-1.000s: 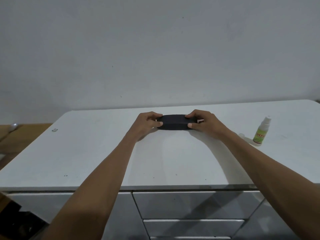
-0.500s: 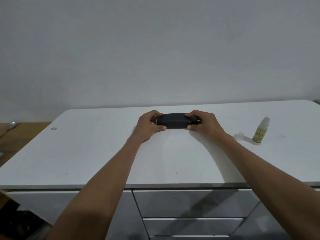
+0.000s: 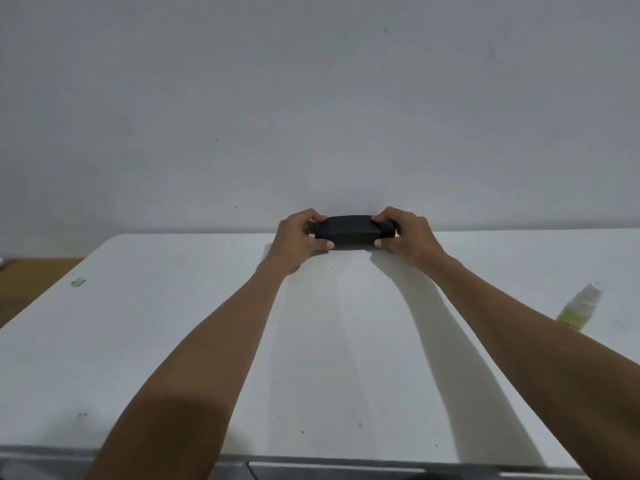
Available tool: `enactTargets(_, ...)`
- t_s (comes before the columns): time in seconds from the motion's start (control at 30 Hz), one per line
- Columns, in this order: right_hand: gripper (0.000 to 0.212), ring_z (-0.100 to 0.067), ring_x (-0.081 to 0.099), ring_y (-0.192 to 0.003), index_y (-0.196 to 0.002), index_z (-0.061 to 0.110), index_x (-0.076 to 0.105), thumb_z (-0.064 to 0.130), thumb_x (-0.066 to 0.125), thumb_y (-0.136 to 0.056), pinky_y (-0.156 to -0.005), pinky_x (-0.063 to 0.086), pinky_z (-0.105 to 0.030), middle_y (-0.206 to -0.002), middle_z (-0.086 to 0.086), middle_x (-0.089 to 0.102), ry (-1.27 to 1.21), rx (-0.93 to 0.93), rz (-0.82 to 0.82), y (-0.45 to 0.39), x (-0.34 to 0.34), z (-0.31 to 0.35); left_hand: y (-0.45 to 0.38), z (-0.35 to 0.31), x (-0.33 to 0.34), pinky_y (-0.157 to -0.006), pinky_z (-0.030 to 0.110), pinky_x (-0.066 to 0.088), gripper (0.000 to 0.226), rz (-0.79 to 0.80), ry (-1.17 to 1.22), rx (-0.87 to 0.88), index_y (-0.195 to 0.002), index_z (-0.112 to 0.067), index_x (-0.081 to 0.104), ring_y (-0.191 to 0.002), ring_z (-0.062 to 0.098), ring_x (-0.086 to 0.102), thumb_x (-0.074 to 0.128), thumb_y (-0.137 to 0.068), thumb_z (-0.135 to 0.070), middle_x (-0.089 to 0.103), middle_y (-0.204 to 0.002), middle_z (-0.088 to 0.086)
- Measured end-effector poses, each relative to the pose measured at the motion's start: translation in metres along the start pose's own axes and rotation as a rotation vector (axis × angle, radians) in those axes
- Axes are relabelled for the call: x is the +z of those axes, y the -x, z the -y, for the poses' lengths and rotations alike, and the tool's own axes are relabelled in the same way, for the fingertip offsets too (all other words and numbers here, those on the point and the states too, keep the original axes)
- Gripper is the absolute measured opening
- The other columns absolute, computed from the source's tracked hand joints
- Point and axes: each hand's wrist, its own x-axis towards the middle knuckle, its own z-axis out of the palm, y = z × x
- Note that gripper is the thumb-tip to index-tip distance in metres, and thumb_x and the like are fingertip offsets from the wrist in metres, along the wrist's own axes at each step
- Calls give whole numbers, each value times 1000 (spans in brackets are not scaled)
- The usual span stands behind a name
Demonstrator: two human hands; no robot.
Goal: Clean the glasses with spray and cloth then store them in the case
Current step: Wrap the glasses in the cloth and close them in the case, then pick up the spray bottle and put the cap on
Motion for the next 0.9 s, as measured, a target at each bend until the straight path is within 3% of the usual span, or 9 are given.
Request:
enactTargets(0.07, 37, -4, 55, -82, -118, 21, 69, 8, 77, -84, -67, 39, -14, -108, 3, 65, 11, 6, 5, -4, 4, -4, -6, 5, -1, -66, 18, 56, 45, -1, -105, 28, -105, -2, 68, -78, 17, 59, 87, -67, 8, 65, -97, 9)
enactTargets(0.17, 36, -18, 59, -88, -117, 24, 68, 10, 77, -84, -69, 43, -19, -109, -1, 68, 21, 10, 5, -4, 11, -10, -8, 13, -1, -65, 4, 46, 44, -10, -255, 76, -107, -12, 70, -80, 15, 62, 91, -69, -7, 70, -100, 5)
enactTargets(0.23, 35, -24, 61, -93, -116, 23, 67, 10, 77, -85, -74, 48, -27, -110, -3, 69, 31, 7, 3, -3, 13, -12, -11, 17, -1, -71, 9, 49, 44, -7, -293, 90, -108, -15, 70, -83, 16, 63, 91, -70, -10, 71, -102, 4)
enactTargets(0.37, 41, -30, 64, -102, -117, 20, 68, 4, 77, -81, -85, 53, -37, -112, -8, 70, 86, 19, 28, -3, 7, -2, -6, 3, 0, -90, 43, 60, 46, 12, -330, 17, -111, -21, 70, -99, 25, 65, 89, -71, -8, 66, -108, 3)
enactTargets(0.5, 47, -27, 61, -112, -127, 21, 68, 7, 78, -82, -86, 45, -30, -122, -8, 67, 167, 30, 10, 4, -10, 15, 6, -26, 8, -68, 11, 55, 53, -10, -306, 41, -125, -13, 68, -116, 22, 55, 86, -76, -3, 54, -128, 3)
enactTargets(0.53, 48, -26, 60, -116, -129, 22, 67, 10, 78, -84, -88, 45, -30, -126, -7, 66, 173, 28, -17, 9, -17, 19, 9, -33, 12, -70, 10, 51, 52, -9, -348, 75, -125, -13, 68, -116, 21, 55, 86, -76, -7, 57, -130, 4)
enactTargets(0.63, 47, -24, 60, -117, -129, 22, 68, 12, 79, -85, -87, 46, -28, -130, -8, 65, 170, 23, -88, 26, -48, 35, 27, -58, 28, -92, 29, 51, 45, 30, -408, 136, -118, -13, 73, -115, 23, 63, 87, -75, -15, 68, -123, 6)
enactTargets(0.7, 45, -22, 63, -113, -126, 24, 69, 13, 80, -84, -77, 49, -29, -129, -9, 65, 146, 29, -139, 41, -75, 47, 41, -72, 45, -91, 39, 58, 38, 72, -353, 136, -109, -11, 76, -105, 26, 70, 88, -73, -13, 75, -109, 7)
enactTargets(0.9, 46, -23, 67, -108, -127, 25, 69, 18, 82, -84, -80, 58, -32, -127, -10, 66, 156, 73, -296, 113, -156, 53, 101, -100, 122, -78, 26, 55, 43, 283, -316, 172, -114, -22, 76, -100, 15, 66, 90, -73, -24, 71, -114, 1)
